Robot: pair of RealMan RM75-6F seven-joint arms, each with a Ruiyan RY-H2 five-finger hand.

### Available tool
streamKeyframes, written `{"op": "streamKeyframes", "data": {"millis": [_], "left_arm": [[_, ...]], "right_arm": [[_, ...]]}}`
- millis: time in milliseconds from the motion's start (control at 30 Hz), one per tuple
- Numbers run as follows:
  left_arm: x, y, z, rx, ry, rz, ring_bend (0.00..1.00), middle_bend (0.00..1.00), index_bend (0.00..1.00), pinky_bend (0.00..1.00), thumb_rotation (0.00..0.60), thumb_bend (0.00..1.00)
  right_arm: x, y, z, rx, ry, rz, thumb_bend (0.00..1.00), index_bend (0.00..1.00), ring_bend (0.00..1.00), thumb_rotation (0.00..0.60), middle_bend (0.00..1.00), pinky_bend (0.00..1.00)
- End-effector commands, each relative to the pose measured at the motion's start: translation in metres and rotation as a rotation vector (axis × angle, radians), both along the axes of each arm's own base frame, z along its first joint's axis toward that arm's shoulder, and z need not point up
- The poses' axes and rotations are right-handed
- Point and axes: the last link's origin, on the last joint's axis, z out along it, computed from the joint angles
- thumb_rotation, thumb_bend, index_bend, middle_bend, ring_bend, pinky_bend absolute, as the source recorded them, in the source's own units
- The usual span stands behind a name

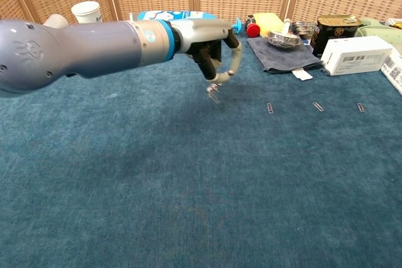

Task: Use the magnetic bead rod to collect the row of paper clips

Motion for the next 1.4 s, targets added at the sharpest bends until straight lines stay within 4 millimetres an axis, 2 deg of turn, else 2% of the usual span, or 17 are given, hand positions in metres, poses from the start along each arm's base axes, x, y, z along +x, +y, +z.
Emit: {"op": "streamKeyframes", "data": {"millis": [33,700,967,1200,1300,1400], "left_arm": [[-0.002,-0.001,0.004,0.017,0.029,0.003,1.00,1.00,0.59,1.00,0.600,0.47],[0.029,-0.004,-0.021,0.048,0.127,0.011,1.00,1.00,0.58,1.00,0.600,0.47],[0.033,-0.002,-0.024,0.047,0.142,0.015,1.00,0.99,0.48,1.00,0.600,0.41],[0.037,-0.002,-0.022,0.055,0.153,-0.002,0.99,0.92,0.36,1.00,0.600,0.36],[0.040,-0.002,-0.020,0.061,0.147,-0.008,0.95,0.87,0.32,1.00,0.600,0.34],[0.041,-0.002,-0.018,0.059,0.139,-0.011,0.85,0.80,0.29,1.00,0.600,0.33]], "right_arm": [[0.000,0.000,0.000,-0.001,-0.001,0.001,0.39,0.21,0.10,0.600,0.20,0.43],[-0.005,0.003,0.001,-0.010,-0.012,-0.006,0.39,0.21,0.10,0.600,0.20,0.43],[-0.006,0.004,0.002,-0.013,-0.015,-0.010,0.39,0.21,0.10,0.600,0.20,0.43],[-0.006,0.004,0.001,-0.015,-0.016,-0.008,0.39,0.21,0.10,0.600,0.20,0.43],[-0.006,0.004,0.001,-0.015,-0.016,-0.007,0.39,0.21,0.10,0.600,0.20,0.43],[-0.006,0.004,0.002,-0.017,-0.016,-0.006,0.39,0.21,0.10,0.600,0.20,0.43]]}}
